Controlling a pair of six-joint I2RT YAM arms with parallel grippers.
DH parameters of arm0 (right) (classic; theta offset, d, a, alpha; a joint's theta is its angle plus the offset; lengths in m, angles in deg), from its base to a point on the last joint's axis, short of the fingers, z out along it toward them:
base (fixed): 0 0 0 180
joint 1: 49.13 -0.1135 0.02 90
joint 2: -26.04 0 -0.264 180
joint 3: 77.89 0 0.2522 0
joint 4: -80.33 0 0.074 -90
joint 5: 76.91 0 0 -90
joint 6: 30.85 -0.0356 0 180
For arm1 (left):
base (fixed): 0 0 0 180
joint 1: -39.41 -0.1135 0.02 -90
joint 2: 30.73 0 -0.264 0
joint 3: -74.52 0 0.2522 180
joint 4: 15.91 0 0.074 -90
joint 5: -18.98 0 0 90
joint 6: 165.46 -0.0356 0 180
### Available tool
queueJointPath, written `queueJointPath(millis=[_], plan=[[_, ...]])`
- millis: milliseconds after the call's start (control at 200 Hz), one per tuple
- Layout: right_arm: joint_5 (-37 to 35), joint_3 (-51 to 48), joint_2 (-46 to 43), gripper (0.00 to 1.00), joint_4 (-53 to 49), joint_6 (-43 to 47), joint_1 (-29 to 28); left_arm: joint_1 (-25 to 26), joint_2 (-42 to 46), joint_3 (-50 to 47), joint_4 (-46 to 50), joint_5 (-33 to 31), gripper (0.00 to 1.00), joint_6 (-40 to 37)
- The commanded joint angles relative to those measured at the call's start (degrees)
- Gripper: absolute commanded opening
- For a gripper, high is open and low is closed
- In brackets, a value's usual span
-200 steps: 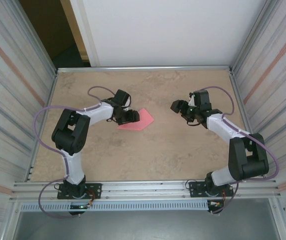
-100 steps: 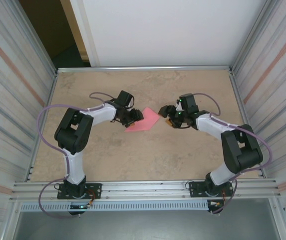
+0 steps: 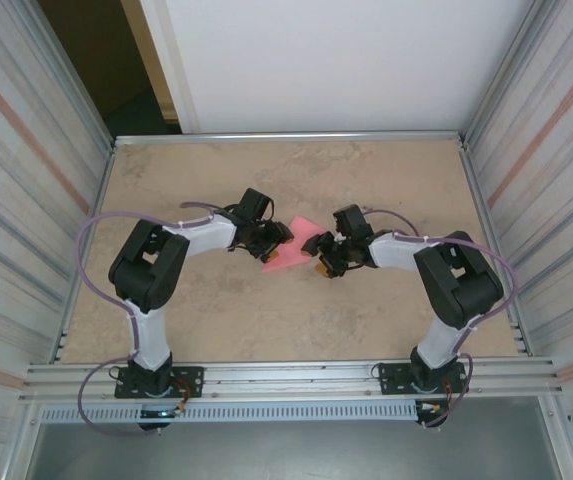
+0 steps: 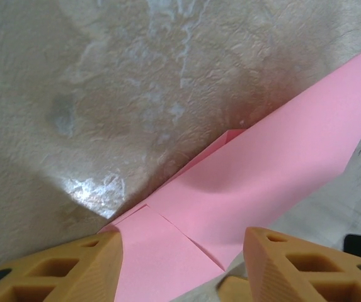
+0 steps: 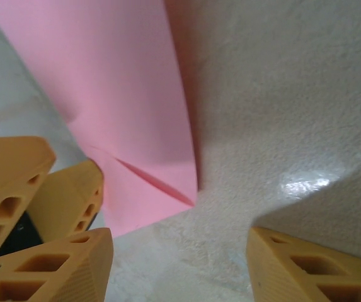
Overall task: Fold a paper plane with a square sheet of paper (pick it up from the middle)
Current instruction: Fold the wing for the fifth time at the center of the table.
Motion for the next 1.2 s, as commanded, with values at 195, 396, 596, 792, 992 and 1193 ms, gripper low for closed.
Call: queueJointPath(millis=[195,396,596,792,992,1193], plan=[[-1.5,2.7,3.1,0.45,0.5,-1.9,-1.1,-0.7,-1.5,-3.1,4.2,3.3,0.52,4.2],[-1.7,2.6,3.8,0.37,2.3,-1.5,-1.0,-1.0,-1.4,-3.4,4.2,4.0,0.50,4.6],[-2.0,1.5,2.6,0.31,7.3,-1.1,-0.8,-1.4,-1.3,-3.9,4.0,4.5,0.49,4.7],[-2.8,-0.3,1.3,0.30,10.6,-0.9,-0.7,-1.4,-1.3,-4.0,3.9,4.6,0.49,4.4],[-2.2,-0.6,1.7,0.23,12.2,-0.9,-0.8,-1.4,-1.4,-3.6,3.9,4.8,0.49,3.7],[-3.4,-0.8,1.3,0.09,11.0,-0.2,-0.8,-1.6,1.6,-3.2,3.6,3.4,0.49,1.1]])
